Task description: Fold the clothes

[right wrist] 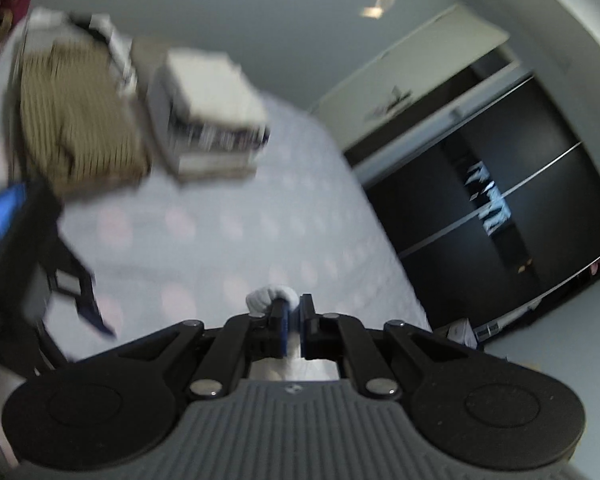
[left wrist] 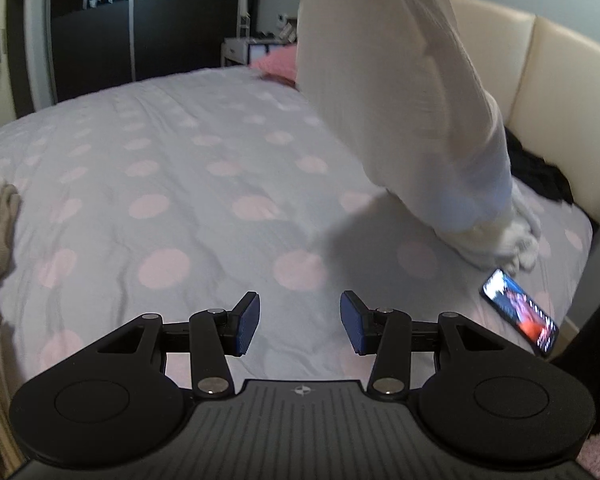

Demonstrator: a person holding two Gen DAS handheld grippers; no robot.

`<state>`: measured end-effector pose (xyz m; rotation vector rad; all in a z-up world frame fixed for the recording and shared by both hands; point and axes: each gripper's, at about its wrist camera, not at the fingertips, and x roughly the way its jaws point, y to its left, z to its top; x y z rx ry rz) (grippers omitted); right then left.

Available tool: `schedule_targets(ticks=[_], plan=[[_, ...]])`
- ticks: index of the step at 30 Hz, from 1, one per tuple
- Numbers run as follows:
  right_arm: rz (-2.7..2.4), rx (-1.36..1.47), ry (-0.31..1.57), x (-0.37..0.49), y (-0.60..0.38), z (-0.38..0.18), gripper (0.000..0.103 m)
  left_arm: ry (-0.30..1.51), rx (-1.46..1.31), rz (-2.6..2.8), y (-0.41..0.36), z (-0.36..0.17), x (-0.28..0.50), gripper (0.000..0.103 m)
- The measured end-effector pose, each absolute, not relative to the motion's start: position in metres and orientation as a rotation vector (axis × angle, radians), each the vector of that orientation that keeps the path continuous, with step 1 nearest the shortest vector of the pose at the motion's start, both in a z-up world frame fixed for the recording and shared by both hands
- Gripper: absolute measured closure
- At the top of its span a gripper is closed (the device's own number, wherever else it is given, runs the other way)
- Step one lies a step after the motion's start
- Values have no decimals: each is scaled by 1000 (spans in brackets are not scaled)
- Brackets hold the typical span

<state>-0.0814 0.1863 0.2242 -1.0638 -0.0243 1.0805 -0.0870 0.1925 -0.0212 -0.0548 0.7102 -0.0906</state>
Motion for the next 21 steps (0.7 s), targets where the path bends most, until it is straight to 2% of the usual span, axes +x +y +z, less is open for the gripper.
schedule_targets(ticks=[4, 8, 13, 21], plan=[[1097, -887, -115, -98, 189, 262, 97, 669, -96, -46, 211, -7, -93, 61], [1043, -798, -95, -85, 191, 278, 97, 627, -153, -8, 229, 4, -99, 56], [960, -832, 103, -37, 180, 237, 97, 637, -193, 18, 241, 2, -99, 55], [829, -816, 354, 23, 122, 130, 97, 728, -140, -44, 224, -23, -89, 55]])
